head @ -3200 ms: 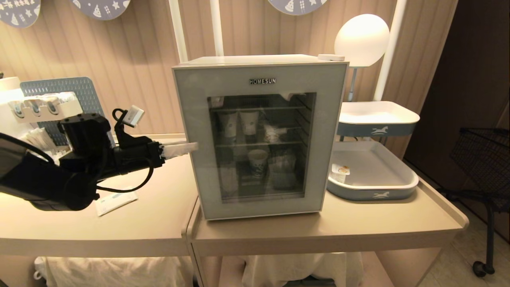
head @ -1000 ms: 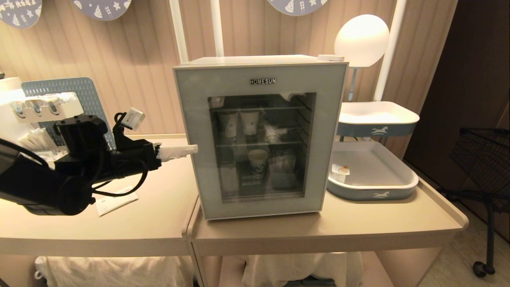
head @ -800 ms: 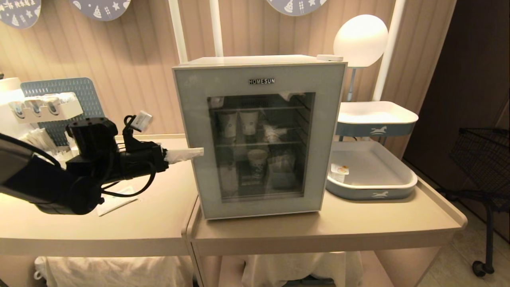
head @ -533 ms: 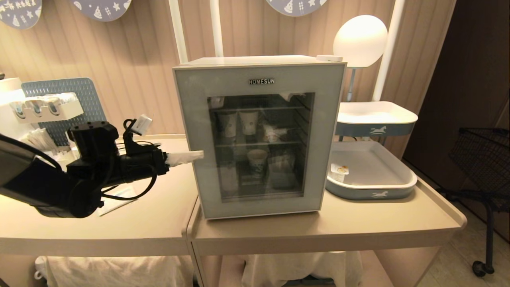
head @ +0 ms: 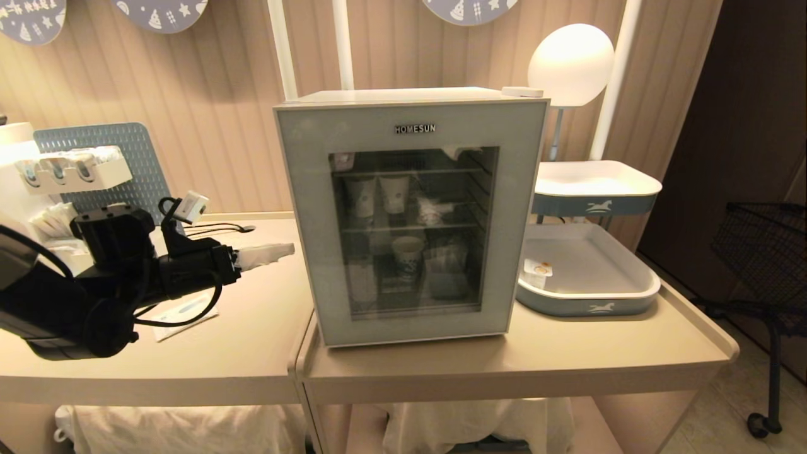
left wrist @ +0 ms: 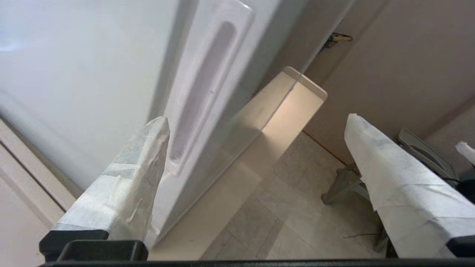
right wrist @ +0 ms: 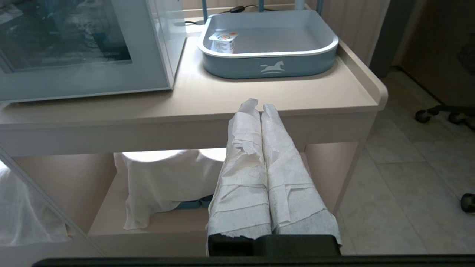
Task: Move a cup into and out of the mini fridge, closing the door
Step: Open the freezer door
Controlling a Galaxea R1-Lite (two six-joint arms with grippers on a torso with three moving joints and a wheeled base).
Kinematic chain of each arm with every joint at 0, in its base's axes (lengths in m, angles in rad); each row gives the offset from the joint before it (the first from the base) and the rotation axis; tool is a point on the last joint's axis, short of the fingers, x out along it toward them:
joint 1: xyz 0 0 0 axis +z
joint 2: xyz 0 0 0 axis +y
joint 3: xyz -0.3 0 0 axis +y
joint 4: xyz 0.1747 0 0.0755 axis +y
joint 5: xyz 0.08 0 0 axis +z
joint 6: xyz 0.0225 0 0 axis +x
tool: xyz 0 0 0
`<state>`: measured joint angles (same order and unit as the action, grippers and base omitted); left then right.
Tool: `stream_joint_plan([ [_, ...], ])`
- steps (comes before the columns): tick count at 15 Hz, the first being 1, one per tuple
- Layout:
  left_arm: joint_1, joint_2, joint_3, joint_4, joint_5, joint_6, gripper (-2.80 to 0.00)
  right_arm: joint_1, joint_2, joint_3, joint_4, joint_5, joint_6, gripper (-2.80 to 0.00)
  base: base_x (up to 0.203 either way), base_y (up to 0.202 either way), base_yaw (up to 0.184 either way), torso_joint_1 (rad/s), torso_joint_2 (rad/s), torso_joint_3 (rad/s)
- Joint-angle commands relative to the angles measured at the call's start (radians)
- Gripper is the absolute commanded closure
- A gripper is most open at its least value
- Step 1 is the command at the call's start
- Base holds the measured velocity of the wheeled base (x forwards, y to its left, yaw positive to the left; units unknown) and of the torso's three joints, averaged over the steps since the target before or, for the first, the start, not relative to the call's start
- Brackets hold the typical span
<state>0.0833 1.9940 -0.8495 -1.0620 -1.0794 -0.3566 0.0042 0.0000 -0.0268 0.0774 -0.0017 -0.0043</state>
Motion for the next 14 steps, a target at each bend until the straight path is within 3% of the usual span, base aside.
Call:
stream_joint_plan([
  [1, -0.026, 0.038, -0.024, -0.006, -0.005, -0.005, -2.80, 0.000, 0.001, 0.001, 0.001, 0.000, 0.000, 0.00, 0.000, 0.000, 0.000, 0.000, 0.00, 0.000],
  [8, -0.099, 0.084, -0.076, 0.000, 0.001, -0.010, -2.80, 0.000, 0.000, 0.001, 0.001, 0.000, 0.000, 0.00, 0.000, 0.000, 0.000, 0.000, 0.00, 0.000],
  [14, -0.172, -0.006, -0.037, -0.005, -0.012, -0.046, -2.80, 0.000, 0.002, 0.001, 0.001, 0.000, 0.000, 0.00, 0.000, 0.000, 0.000, 0.000, 0.00, 0.000],
])
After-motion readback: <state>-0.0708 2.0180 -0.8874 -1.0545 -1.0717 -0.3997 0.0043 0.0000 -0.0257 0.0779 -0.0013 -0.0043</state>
